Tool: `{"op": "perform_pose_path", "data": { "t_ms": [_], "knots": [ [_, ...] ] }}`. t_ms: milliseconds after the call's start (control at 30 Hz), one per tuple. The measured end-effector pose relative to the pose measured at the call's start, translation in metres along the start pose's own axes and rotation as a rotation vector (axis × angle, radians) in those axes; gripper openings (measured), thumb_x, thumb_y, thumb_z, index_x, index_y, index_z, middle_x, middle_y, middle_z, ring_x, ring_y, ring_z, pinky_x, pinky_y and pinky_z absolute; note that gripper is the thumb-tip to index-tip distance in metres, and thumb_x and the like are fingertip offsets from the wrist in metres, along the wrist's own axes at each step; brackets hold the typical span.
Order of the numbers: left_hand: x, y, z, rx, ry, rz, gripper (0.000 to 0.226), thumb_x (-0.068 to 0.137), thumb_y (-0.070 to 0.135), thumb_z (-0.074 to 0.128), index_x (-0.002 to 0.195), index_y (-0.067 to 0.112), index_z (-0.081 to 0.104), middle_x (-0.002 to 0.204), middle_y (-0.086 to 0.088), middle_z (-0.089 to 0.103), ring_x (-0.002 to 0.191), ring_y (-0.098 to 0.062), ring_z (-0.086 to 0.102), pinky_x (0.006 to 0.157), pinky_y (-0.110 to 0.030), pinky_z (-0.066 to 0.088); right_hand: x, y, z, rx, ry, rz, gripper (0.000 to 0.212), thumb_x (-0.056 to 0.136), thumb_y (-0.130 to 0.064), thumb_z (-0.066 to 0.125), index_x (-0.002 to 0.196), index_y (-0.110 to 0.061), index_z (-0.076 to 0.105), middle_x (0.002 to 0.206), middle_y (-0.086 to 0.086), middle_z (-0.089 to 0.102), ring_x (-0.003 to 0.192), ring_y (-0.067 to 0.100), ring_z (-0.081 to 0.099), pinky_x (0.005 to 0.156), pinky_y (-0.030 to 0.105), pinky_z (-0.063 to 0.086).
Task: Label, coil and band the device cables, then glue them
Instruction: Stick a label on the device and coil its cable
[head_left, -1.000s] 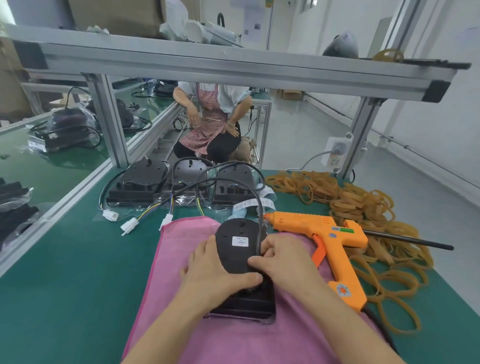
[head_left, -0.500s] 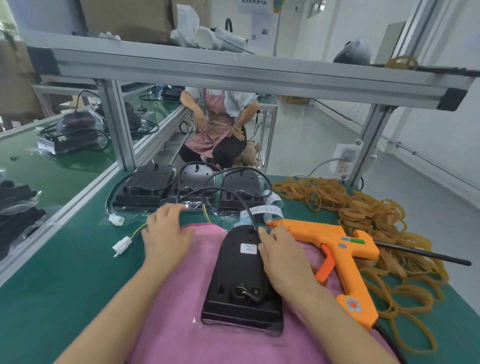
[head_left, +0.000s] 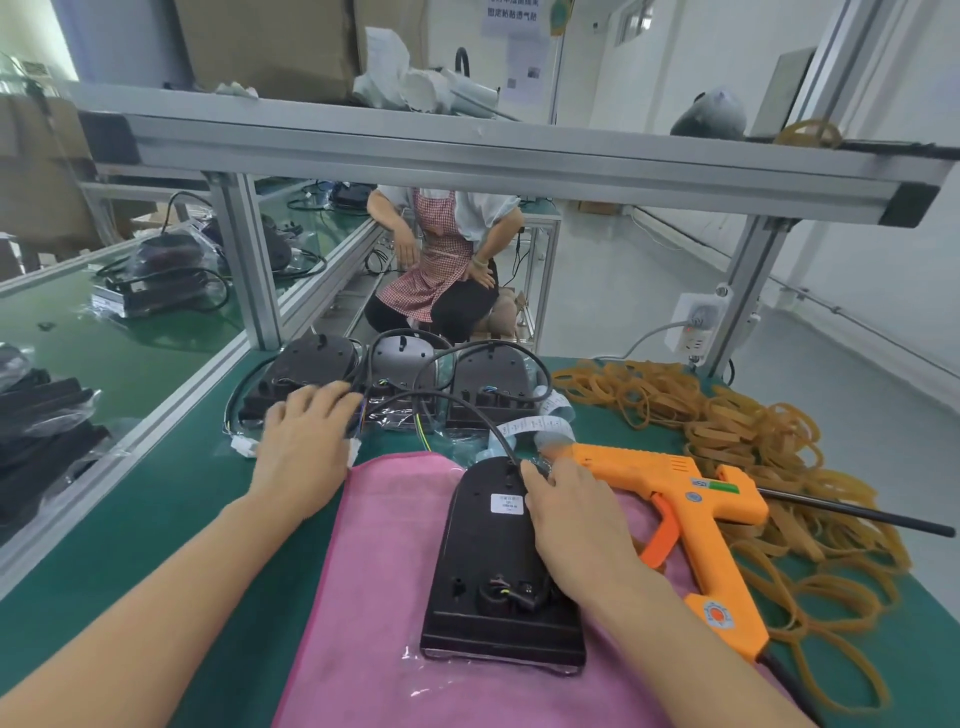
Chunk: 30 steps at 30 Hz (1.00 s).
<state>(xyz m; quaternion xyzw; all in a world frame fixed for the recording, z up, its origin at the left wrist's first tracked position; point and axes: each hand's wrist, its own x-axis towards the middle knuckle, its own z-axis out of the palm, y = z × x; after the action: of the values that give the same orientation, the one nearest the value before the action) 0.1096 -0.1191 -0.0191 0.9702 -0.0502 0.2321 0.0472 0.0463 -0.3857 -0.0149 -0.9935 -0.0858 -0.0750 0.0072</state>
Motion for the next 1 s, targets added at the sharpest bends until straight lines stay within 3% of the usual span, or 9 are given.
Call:
{"op": "perform_pose_path", "data": {
  "t_ms": [100, 200, 300, 367, 500, 600, 700, 833, 1000],
  "knots": [
    [0.018, 0.034, -0.002, 0.018, -0.073, 0.302, 0.077, 0.084, -0.002, 0.048, 0.152, 0.027, 0.028, 0.159, 0.006, 0.024, 0.143, -0.025, 0.023, 0.113, -0.046, 0.017, 0.001, 0.000, -0.003, 0.025, -0.029, -0.008, 0.045, 0.105, -0.024, 0.028, 0.149, -0.019, 0.027, 0.124, 0.010, 0.044, 0.114, 0.028, 0.043, 0.084, 0.036, 0.034],
    [0.033, 0.066, 0.002, 0.048, -0.314, 0.379, 0.078, 0.090, 0.000, 0.038, 0.155, 0.032, 0.007, 0.161, 0.012, 0.011, 0.148, -0.016, 0.005, 0.119, -0.049, -0.001, -0.002, 0.001, -0.007, 0.043, -0.043, -0.007, 0.044, 0.105, -0.026, 0.027, 0.148, -0.019, 0.027, 0.124, 0.010, 0.044, 0.114, 0.029, 0.044, 0.085, 0.037, 0.036],
    [0.041, 0.070, -0.001, 0.013, -0.376, 0.444, 0.050, 0.100, 0.024, 0.042, 0.147, 0.036, 0.032, 0.136, 0.004, 0.046, 0.133, -0.017, 0.034, 0.116, -0.045, 0.006, -0.004, -0.002, -0.006, 0.054, -0.036, 0.005, 0.044, 0.105, -0.026, 0.028, 0.148, -0.018, 0.027, 0.125, 0.011, 0.043, 0.113, 0.029, 0.046, 0.081, 0.036, 0.036],
    [0.045, 0.064, -0.010, -0.057, -0.442, 0.469, 0.037, 0.097, 0.035, 0.050, 0.134, 0.038, 0.050, 0.109, 0.006, 0.052, 0.109, -0.014, 0.049, 0.109, -0.039, 0.020, -0.004, -0.004, -0.006, 0.060, -0.029, 0.032, 0.042, 0.104, -0.023, 0.030, 0.147, -0.018, 0.029, 0.126, 0.012, 0.043, 0.113, 0.030, 0.048, 0.078, 0.035, 0.036],
    [0.038, 0.068, -0.020, -0.275, -0.524, 0.391, 0.026, 0.093, 0.025, 0.061, 0.118, 0.019, 0.061, 0.117, 0.002, 0.053, 0.103, -0.017, 0.052, 0.095, -0.030, 0.039, -0.004, -0.007, -0.006, 0.063, -0.030, 0.044, 0.042, 0.104, -0.021, 0.031, 0.146, -0.017, 0.029, 0.128, 0.012, 0.042, 0.114, 0.031, 0.048, 0.078, 0.036, 0.038],
    [0.026, 0.081, -0.028, -0.406, -0.506, 0.323, 0.028, 0.095, 0.008, 0.050, 0.120, 0.016, 0.059, 0.103, -0.007, 0.065, 0.088, -0.020, 0.055, 0.073, -0.021, 0.038, -0.006, -0.006, -0.006, 0.070, -0.014, 0.053, 0.042, 0.104, -0.020, 0.032, 0.146, -0.017, 0.029, 0.128, 0.012, 0.042, 0.113, 0.030, 0.050, 0.072, 0.034, 0.035],
    [0.012, 0.085, -0.037, -0.358, -0.529, 0.339, 0.024, 0.093, 0.017, 0.057, 0.115, 0.012, 0.068, 0.104, -0.008, 0.067, 0.094, -0.022, 0.058, 0.084, -0.027, 0.042, -0.006, -0.010, -0.004, 0.084, -0.003, 0.096, 0.043, 0.103, -0.018, 0.032, 0.146, -0.017, 0.030, 0.129, 0.012, 0.042, 0.114, 0.030, 0.051, 0.076, 0.036, 0.040],
    [-0.002, 0.098, -0.048, -0.364, -0.584, 0.211, 0.021, 0.088, 0.024, 0.064, 0.087, 0.004, 0.071, 0.081, -0.011, 0.068, 0.076, -0.024, 0.059, 0.077, -0.036, 0.049, -0.003, -0.015, -0.001, 0.052, 0.017, 0.151, 0.038, 0.103, -0.017, 0.034, 0.141, -0.017, 0.034, 0.128, 0.010, 0.045, 0.109, 0.027, 0.056, 0.067, 0.031, 0.033],
    [0.004, 0.122, -0.050, -0.336, -0.532, 0.022, 0.014, 0.080, 0.019, 0.073, 0.076, 0.008, 0.066, 0.092, -0.014, 0.071, 0.092, -0.030, 0.065, 0.086, -0.039, 0.053, -0.008, -0.015, -0.013, 0.172, 0.002, 0.179, 0.028, 0.103, -0.023, 0.039, 0.129, -0.015, 0.043, 0.127, 0.008, 0.052, 0.110, 0.028, 0.057, 0.077, 0.034, 0.042]
  ]
}}
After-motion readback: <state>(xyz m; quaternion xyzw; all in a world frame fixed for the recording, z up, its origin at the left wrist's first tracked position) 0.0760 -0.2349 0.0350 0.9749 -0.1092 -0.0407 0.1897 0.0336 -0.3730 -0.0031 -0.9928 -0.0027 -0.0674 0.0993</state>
